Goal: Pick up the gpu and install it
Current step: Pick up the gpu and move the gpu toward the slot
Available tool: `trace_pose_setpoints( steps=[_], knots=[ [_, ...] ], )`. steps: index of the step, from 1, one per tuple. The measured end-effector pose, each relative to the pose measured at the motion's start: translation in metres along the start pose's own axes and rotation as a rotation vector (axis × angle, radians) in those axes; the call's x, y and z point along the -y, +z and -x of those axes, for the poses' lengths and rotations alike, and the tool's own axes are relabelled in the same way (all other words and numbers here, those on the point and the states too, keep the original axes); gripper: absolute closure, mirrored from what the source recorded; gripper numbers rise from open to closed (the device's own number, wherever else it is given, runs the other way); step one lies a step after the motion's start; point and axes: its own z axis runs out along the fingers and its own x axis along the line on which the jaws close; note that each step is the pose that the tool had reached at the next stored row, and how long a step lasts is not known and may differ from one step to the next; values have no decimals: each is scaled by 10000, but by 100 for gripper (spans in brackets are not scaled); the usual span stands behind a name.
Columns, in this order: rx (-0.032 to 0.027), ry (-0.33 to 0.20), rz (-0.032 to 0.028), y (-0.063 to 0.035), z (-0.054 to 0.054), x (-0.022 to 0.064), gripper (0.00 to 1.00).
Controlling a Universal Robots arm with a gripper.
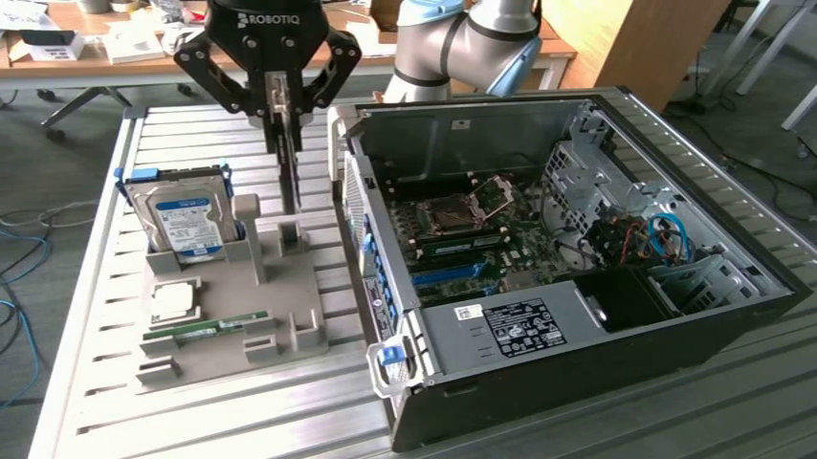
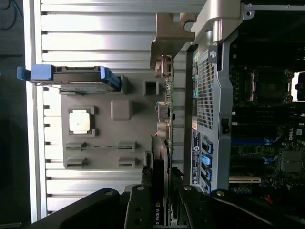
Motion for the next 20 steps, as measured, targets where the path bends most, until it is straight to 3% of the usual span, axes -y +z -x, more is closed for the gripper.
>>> trace_pose_setpoints(
  steps=[20],
  knots=[
    [0,0,0,2,448,-8,74]
  ],
)
